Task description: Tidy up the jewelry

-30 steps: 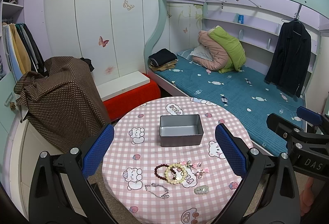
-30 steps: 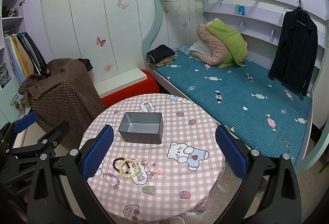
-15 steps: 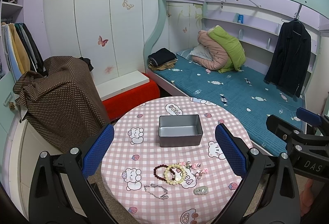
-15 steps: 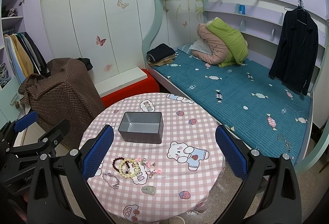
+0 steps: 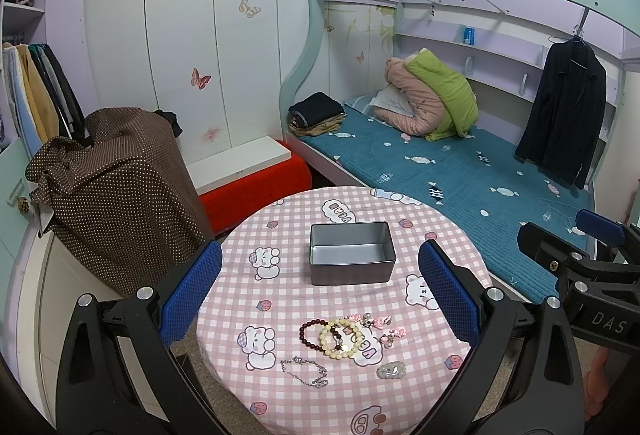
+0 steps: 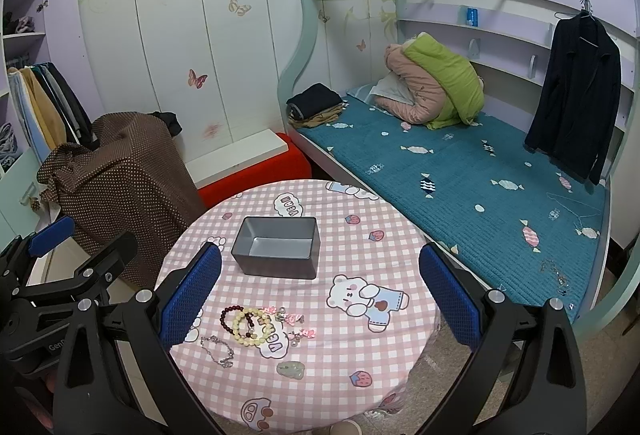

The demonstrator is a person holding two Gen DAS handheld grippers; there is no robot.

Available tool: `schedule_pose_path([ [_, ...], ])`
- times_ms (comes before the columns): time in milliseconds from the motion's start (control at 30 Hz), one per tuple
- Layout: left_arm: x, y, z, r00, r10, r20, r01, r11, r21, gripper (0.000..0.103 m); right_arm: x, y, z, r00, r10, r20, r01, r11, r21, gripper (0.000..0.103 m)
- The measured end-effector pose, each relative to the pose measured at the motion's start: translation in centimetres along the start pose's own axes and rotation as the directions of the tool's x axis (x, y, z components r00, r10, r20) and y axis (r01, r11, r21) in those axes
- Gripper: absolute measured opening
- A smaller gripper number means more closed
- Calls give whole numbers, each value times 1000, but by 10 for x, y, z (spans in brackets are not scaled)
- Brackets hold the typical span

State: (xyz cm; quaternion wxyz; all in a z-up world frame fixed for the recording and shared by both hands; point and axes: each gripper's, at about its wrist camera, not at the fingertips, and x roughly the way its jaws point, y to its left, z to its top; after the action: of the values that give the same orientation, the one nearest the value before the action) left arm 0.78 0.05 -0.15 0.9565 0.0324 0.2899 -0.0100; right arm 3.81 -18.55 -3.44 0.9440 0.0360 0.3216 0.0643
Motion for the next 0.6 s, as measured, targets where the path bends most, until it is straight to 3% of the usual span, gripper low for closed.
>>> schedule_pose_path([
  [600, 9, -1, -9, 999, -10, -46, 10, 1000, -5, 98, 5, -3, -1, 999, 19, -47, -19, 1000, 14, 95],
])
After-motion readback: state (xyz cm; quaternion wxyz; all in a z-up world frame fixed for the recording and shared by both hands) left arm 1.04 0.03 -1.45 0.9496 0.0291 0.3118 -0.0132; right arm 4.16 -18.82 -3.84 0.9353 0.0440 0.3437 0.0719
